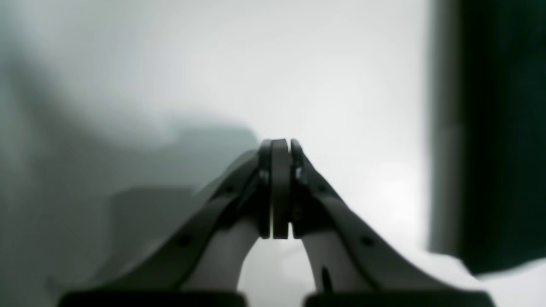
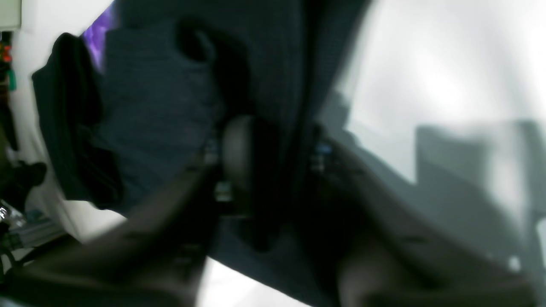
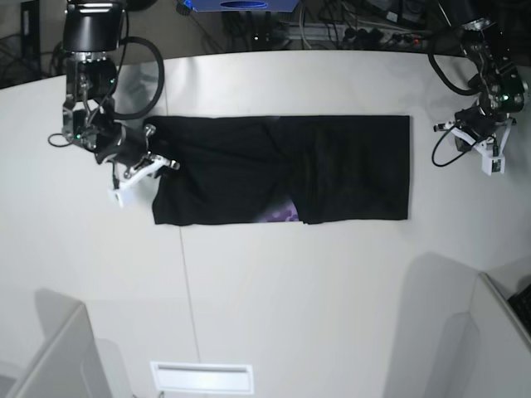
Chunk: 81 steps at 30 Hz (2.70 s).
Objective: Fold the T-shirt properly
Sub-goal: 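Lower both grippers and pinch the two ends of the folded strip, then lift the strip end with the right gripper and fold it over toward the left gripper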
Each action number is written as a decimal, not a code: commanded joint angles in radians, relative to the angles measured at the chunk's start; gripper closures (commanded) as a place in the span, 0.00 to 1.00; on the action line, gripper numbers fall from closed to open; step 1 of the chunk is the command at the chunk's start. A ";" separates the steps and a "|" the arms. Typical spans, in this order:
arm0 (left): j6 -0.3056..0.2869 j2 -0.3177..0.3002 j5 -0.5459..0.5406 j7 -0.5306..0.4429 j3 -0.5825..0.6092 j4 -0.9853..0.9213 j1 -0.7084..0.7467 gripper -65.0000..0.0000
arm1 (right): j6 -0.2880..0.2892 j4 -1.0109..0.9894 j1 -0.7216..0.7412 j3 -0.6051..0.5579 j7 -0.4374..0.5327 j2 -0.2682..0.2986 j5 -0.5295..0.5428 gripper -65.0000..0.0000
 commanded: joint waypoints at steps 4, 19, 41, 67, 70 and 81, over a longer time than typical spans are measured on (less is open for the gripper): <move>-0.006 0.006 0.129 -0.019 0.061 -0.005 -0.055 1.00 | 0.005 0.011 0.015 0.002 0.002 0.009 0.013 1.00; -0.003 0.082 0.166 -0.019 0.336 -0.009 -0.101 1.00 | -0.053 0.163 0.029 -0.003 -0.005 0.026 -0.050 1.00; -0.001 0.139 0.168 -0.017 0.460 -0.079 -0.235 1.00 | -0.165 0.455 -0.012 -0.155 -0.025 -0.056 -0.205 1.00; -0.001 0.088 0.168 -0.013 0.457 -0.069 -0.179 1.00 | -0.289 0.475 0.061 -0.426 -0.024 -0.215 -0.208 1.00; -0.001 0.088 0.168 -0.013 0.454 -0.069 -0.179 1.00 | -0.289 0.473 0.061 -0.426 -0.024 -0.233 -0.208 1.00; -0.001 0.093 0.168 -0.013 0.460 -0.074 -0.182 1.00 | -0.289 0.470 0.075 -0.503 0.022 -0.247 -0.208 1.00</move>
